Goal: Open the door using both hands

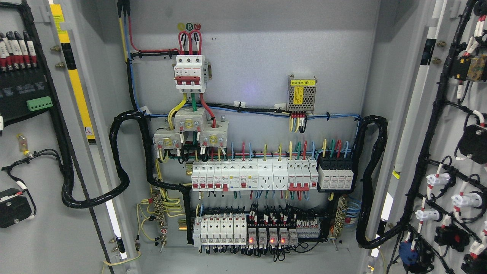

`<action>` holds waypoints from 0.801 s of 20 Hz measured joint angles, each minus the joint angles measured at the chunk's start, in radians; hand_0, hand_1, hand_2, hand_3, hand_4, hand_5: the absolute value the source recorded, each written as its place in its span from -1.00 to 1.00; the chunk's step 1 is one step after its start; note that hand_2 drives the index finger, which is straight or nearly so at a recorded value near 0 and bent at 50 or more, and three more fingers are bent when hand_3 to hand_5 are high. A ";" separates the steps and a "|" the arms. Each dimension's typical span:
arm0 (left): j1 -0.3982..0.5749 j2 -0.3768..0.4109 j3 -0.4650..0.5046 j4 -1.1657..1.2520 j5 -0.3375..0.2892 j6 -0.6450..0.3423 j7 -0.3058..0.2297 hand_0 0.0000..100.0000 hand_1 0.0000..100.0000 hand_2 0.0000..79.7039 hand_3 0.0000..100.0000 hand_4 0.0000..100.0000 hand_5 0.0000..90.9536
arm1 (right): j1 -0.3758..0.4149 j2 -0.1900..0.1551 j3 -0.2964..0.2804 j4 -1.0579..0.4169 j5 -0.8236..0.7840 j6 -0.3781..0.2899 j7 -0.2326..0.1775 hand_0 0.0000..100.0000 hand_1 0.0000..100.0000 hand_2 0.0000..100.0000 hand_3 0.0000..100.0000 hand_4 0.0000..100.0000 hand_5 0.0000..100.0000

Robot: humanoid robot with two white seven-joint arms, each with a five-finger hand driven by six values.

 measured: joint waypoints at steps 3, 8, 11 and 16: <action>-0.010 -0.020 -0.012 0.160 -0.003 0.007 -0.004 -0.76 0.11 -1.00 -1.00 -1.00 -1.00 | -0.044 0.020 0.009 0.152 0.002 0.097 -0.032 -1.00 0.00 -0.92 -1.00 -1.00 -1.00; -0.015 -0.043 -0.048 0.360 -0.005 0.014 0.115 -0.76 0.11 -1.00 -1.00 -1.00 -1.00 | -0.098 0.043 0.017 0.335 0.023 0.312 -0.179 -1.00 0.00 -0.92 -1.00 -1.00 -1.00; -0.017 -0.053 -0.071 0.445 -0.006 0.027 0.150 -0.76 0.11 -1.00 -1.00 -1.00 -1.00 | -0.125 0.053 0.020 0.413 0.065 0.406 -0.267 -1.00 0.00 -0.92 -1.00 -1.00 -1.00; -0.023 -0.064 -0.128 0.541 -0.007 0.086 0.167 -0.76 0.11 -1.00 -1.00 -1.00 -1.00 | -0.153 0.067 0.024 0.503 0.123 0.516 -0.343 -1.00 0.00 -0.92 -1.00 -1.00 -1.00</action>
